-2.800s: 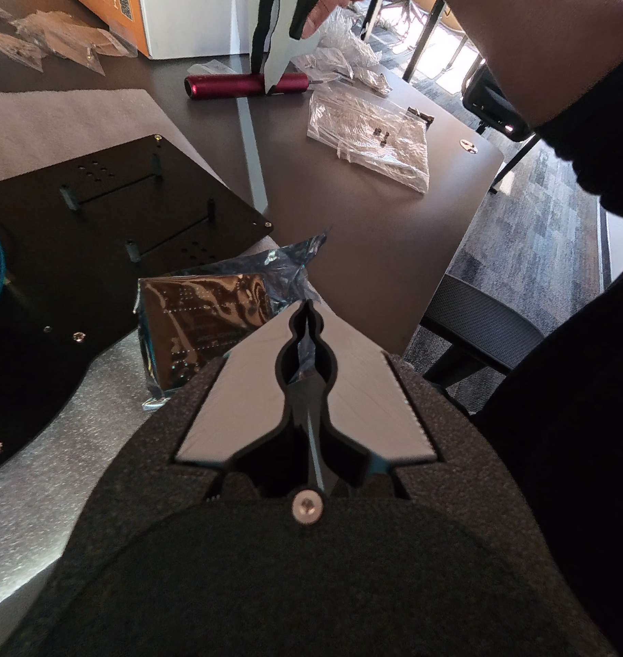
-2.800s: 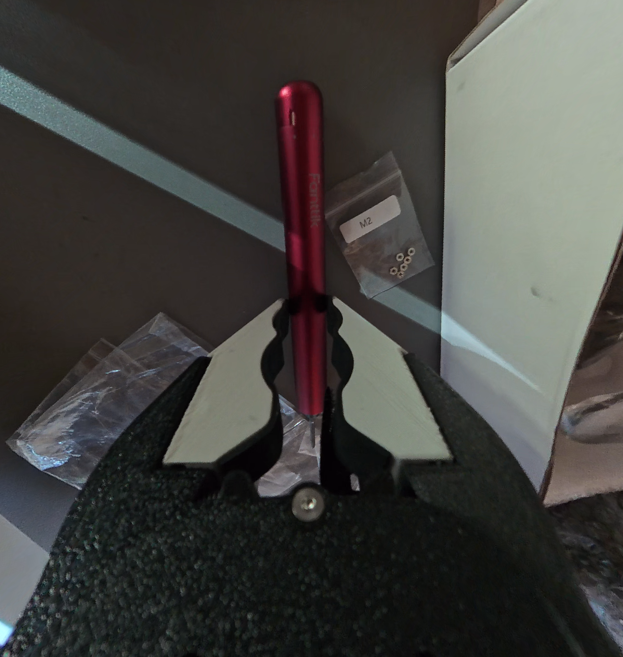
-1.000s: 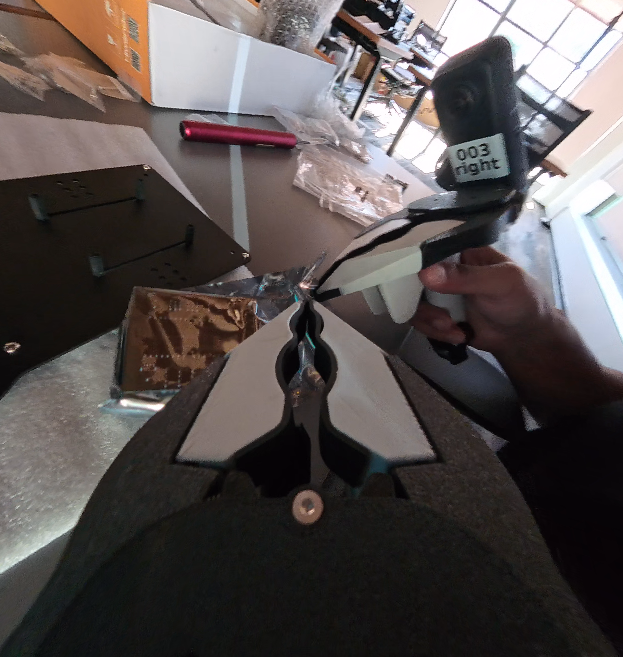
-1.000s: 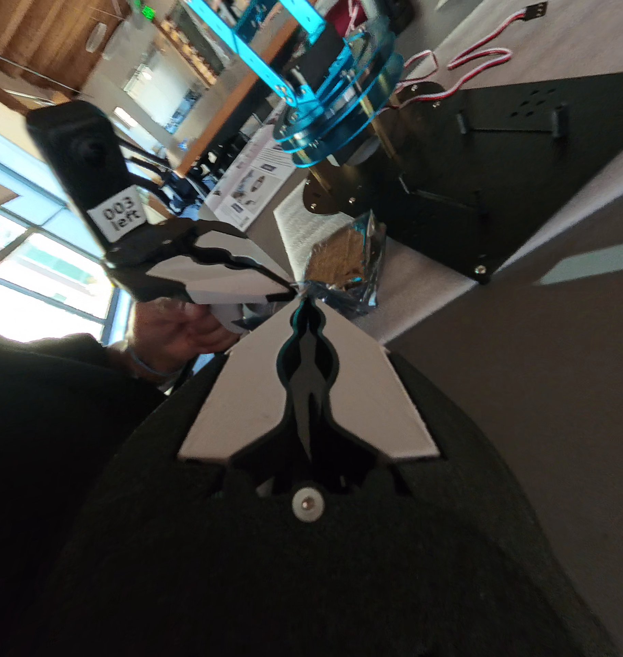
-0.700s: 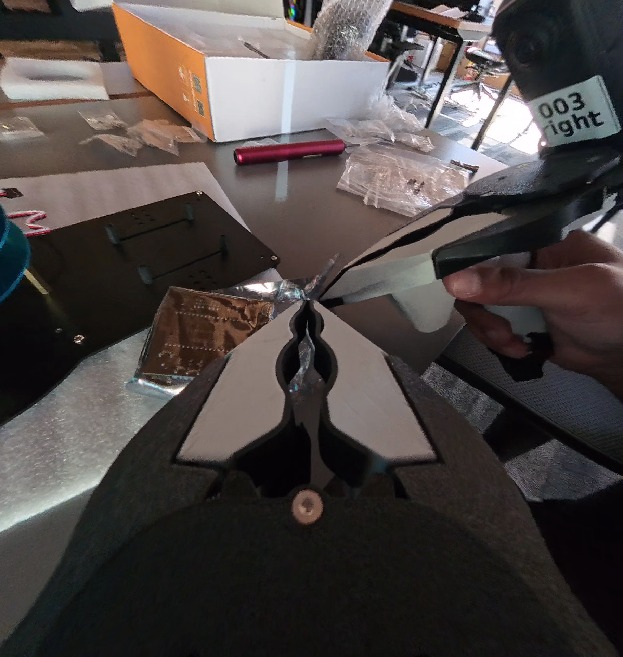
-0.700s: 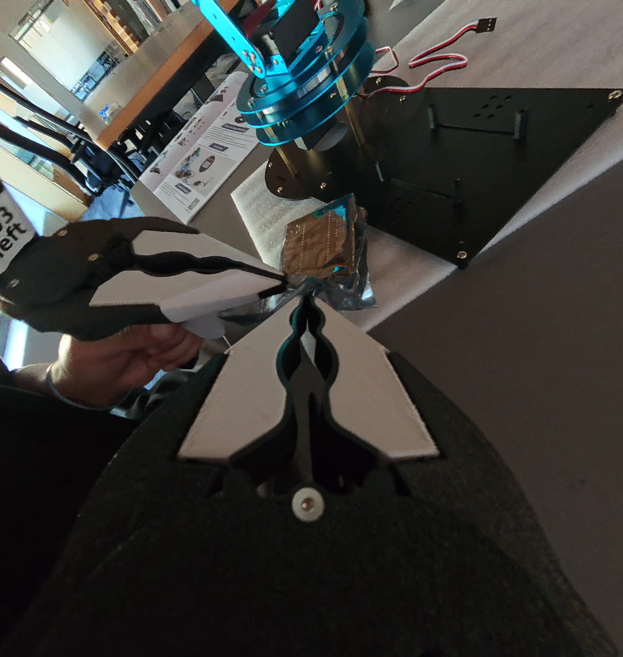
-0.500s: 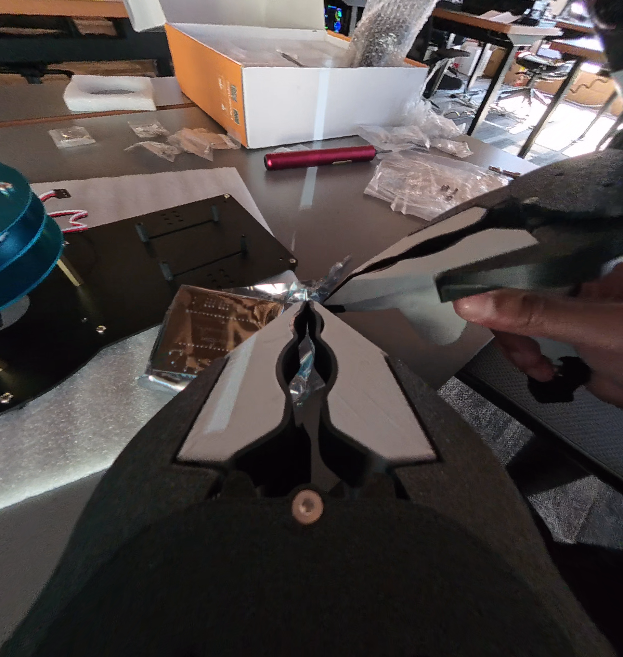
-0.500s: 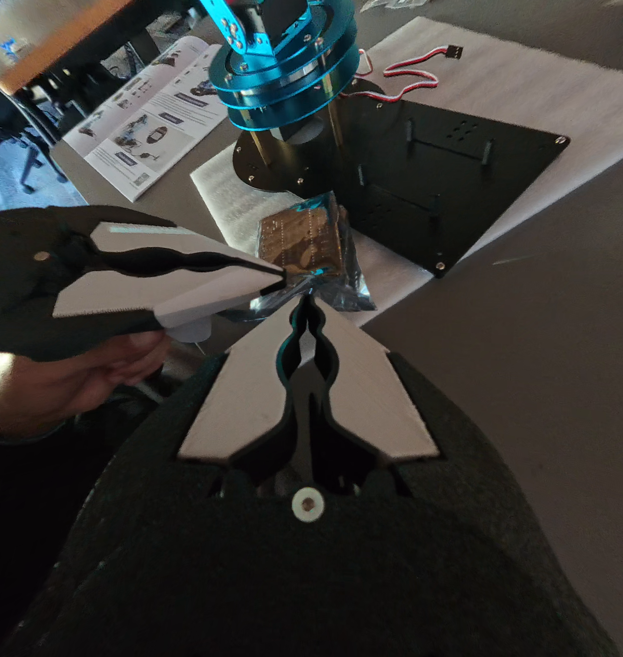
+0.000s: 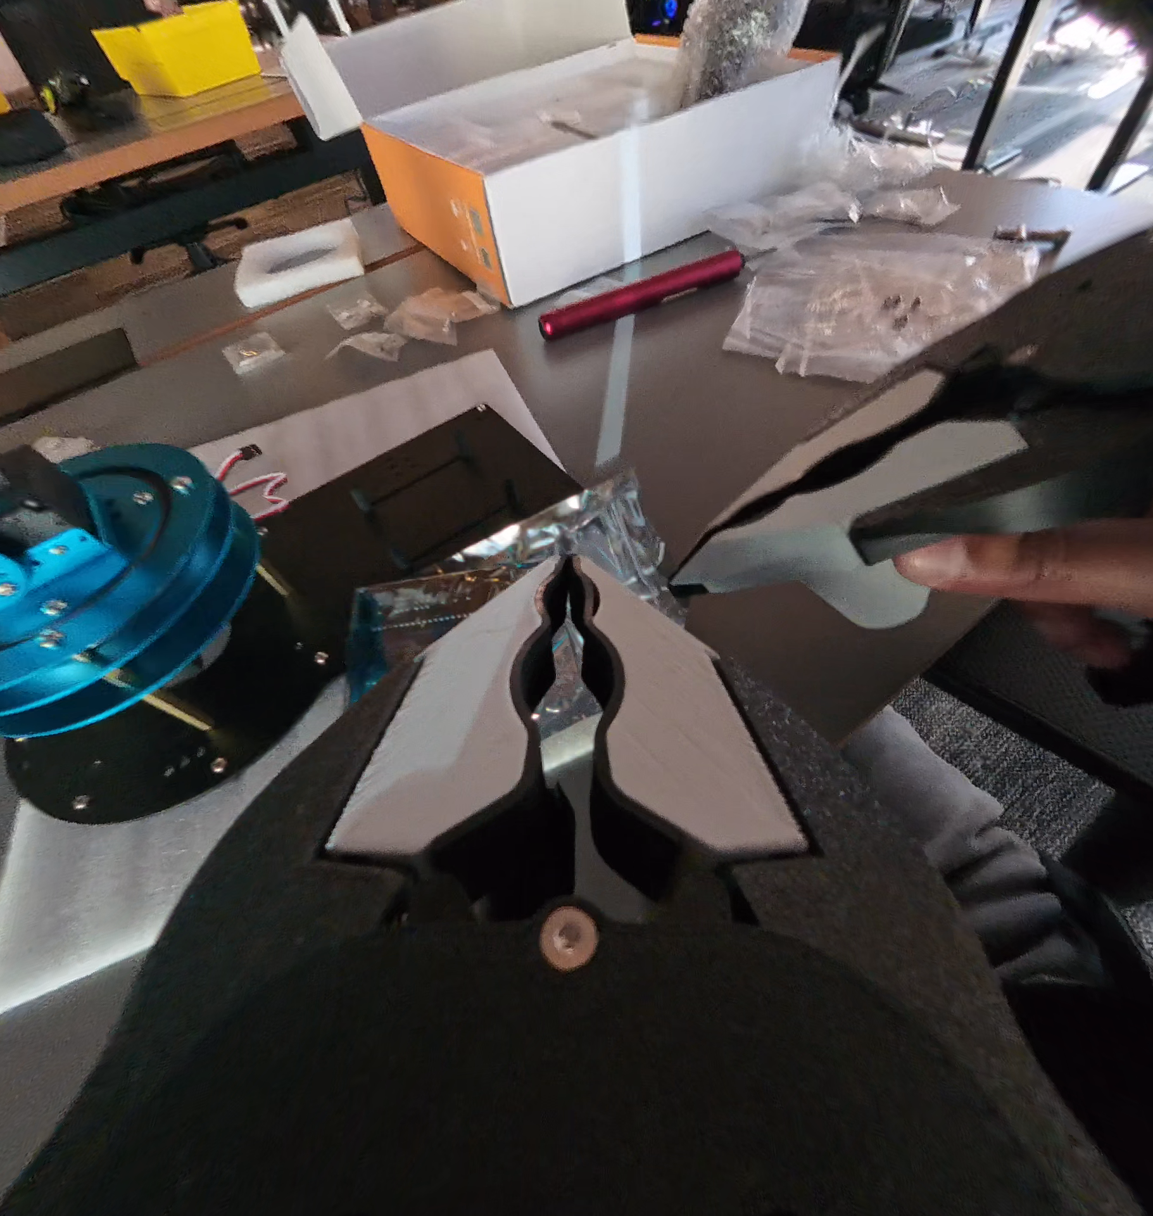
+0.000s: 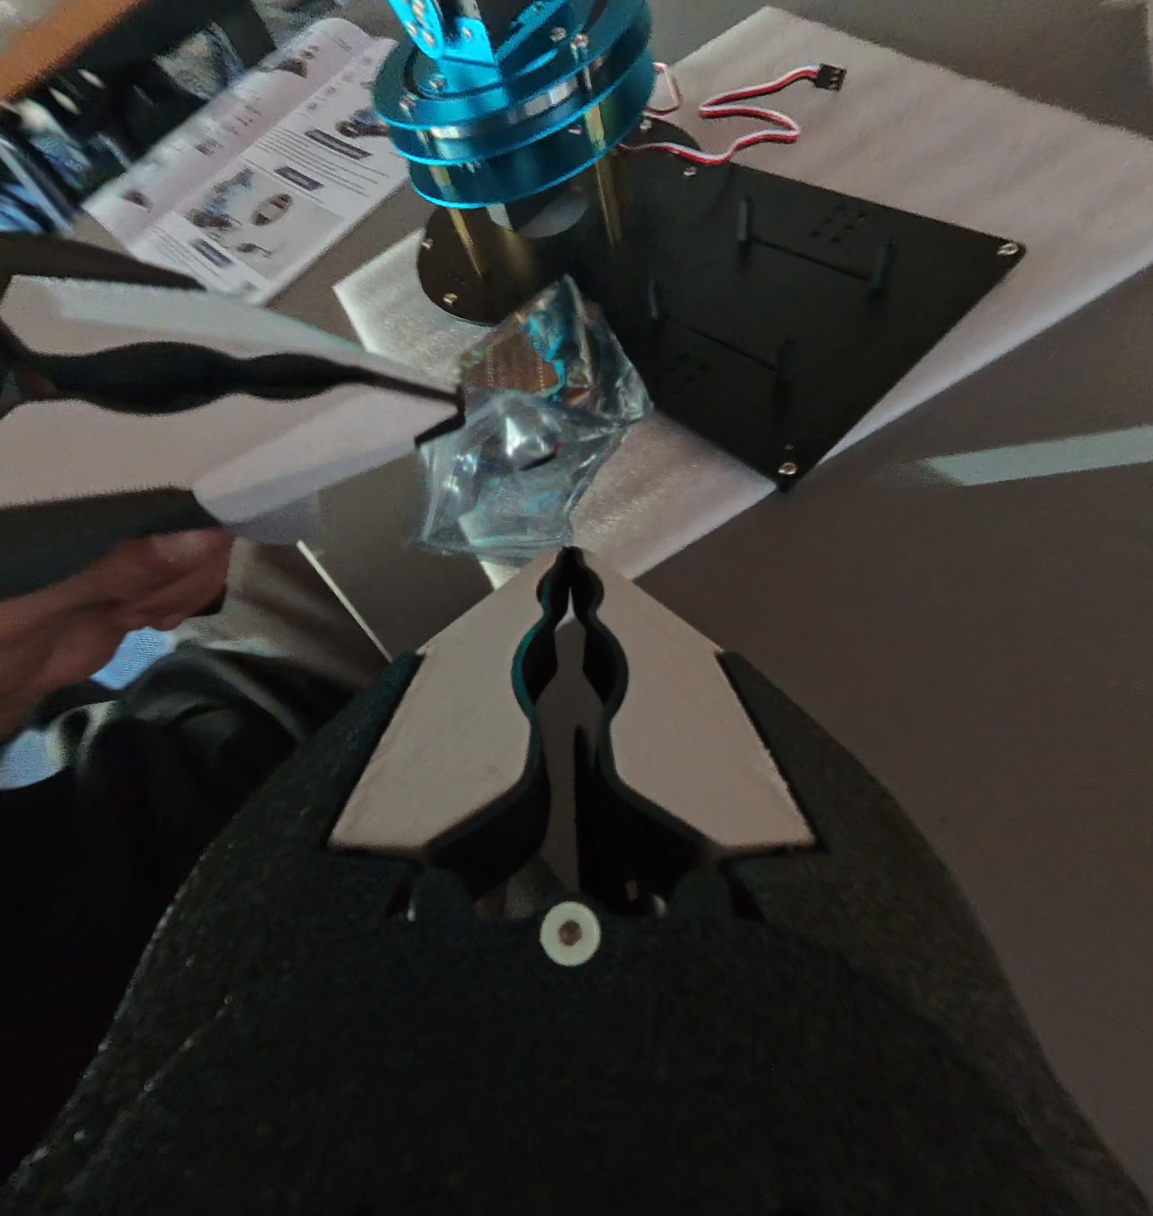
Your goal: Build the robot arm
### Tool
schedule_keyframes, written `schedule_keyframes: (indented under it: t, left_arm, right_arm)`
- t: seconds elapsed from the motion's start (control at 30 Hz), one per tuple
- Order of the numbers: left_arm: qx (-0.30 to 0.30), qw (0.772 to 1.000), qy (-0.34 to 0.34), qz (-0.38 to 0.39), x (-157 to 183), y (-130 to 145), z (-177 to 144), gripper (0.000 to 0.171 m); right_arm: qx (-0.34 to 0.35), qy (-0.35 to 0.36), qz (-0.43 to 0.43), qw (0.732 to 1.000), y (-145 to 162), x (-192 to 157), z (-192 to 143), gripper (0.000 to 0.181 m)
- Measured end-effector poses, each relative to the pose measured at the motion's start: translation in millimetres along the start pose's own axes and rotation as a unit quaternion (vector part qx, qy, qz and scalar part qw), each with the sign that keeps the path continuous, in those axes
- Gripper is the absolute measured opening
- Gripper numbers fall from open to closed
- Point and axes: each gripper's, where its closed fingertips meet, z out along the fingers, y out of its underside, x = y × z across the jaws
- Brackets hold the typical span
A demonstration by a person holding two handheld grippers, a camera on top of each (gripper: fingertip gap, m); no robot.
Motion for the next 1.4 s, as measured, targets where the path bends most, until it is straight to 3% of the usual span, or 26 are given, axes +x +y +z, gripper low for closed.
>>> schedule_keyframes:
  t: [0.13,0.23,0.37,0.43,0.5,0.7,0.83,0.97,1.07,1.2,1.3,1.4]
  left_arm:
    - [-0.018,1.000,0.021,-0.008,-0.1,-4.0,1.7,0.000]
    - [-0.037,0.997,0.062,0.006,12.3,-5.3,3.7,0.000]
    - [-0.058,0.993,0.102,0.031,22.0,-6.9,2.3,0.000]
    - [-0.060,0.991,0.109,0.045,20.9,-11.7,-0.4,0.000]
    - [-0.064,0.990,0.110,0.065,18.4,-15.8,-3.5,0.000]
    - [-0.062,0.987,0.114,0.094,15.3,-21.0,-10.2,0.000]
    - [-0.056,0.989,0.121,0.065,6.6,-25.0,-13.7,0.000]
    - [-0.041,0.989,0.059,0.130,-15.5,-38.3,-15.5,0.000]
    - [-0.026,0.982,0.043,0.183,-14.7,-50.4,-18.6,0.000]
    - [-0.017,0.969,0.052,0.240,-3.5,-53.5,-21.7,0.000]
    - [-0.013,0.969,0.094,0.227,7.5,-54.5,-24.7,0.000]
    - [-0.011,0.970,0.111,0.217,7.0,-56.4,-27.0,0.000]
  right_arm:
    - [0.026,-0.015,-0.010,0.999,-10.5,-7.3,-10.2,0.000]
    - [0.045,-0.001,-0.125,0.991,-15.7,-14.2,-20.1,0.006]
    - [0.122,-0.039,-0.355,0.926,-25.4,-50.3,-50.9,0.045]
    - [0.089,-0.002,-0.449,0.889,-22.9,-41.2,-46.1,0.042]
    - [0.074,-0.013,-0.494,0.866,-26.5,-39.7,-42.6,0.039]
    - [0.042,-0.047,-0.539,0.840,-44.8,-41.3,-27.6,0.038]
    - [0.048,-0.019,-0.569,0.821,-44.5,-38.7,-19.4,0.015]
    - [0.008,-0.019,-0.574,0.819,-38.0,-41.5,-21.9,0.000]
    - [-0.019,-0.049,-0.553,0.831,-37.5,-49.6,-29.7,0.000]
    - [0.014,-0.026,-0.559,0.829,-63.5,-53.2,-40.6,0.004]
    - [0.023,-0.047,-0.568,0.822,-75.7,-67.3,-50.2,0.024]
    - [-0.011,-0.056,-0.582,0.811,-81.2,-66.3,-51.6,0.030]
